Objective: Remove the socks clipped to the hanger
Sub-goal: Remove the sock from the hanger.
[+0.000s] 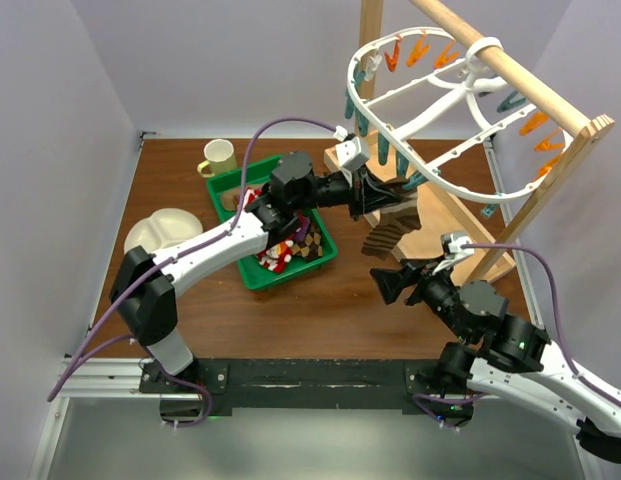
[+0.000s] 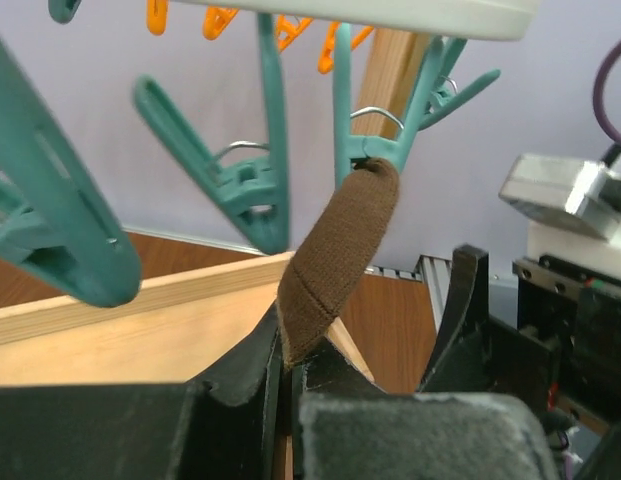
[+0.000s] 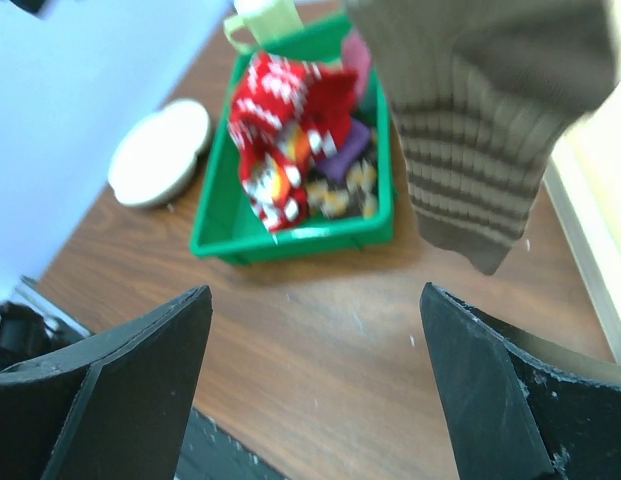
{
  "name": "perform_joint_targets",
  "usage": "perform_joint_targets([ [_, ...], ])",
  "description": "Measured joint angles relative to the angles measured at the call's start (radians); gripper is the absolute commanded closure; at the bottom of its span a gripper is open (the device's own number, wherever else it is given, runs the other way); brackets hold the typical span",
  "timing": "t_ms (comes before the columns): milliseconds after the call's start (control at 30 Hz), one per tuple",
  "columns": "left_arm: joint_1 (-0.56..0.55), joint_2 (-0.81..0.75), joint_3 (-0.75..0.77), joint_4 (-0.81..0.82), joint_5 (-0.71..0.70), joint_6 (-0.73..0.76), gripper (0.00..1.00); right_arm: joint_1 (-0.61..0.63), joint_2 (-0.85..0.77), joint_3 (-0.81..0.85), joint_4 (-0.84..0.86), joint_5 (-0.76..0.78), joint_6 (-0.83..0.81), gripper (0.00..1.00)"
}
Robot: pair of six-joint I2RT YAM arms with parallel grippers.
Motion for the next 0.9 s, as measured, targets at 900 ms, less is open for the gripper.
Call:
perform_joint_targets([
  [900, 0.066, 0.034, 0.114, -0.245, 0.436, 0.022, 1.0, 0.0, 0.062, -0.073, 0.736, 0.082, -0.279, 0.08],
])
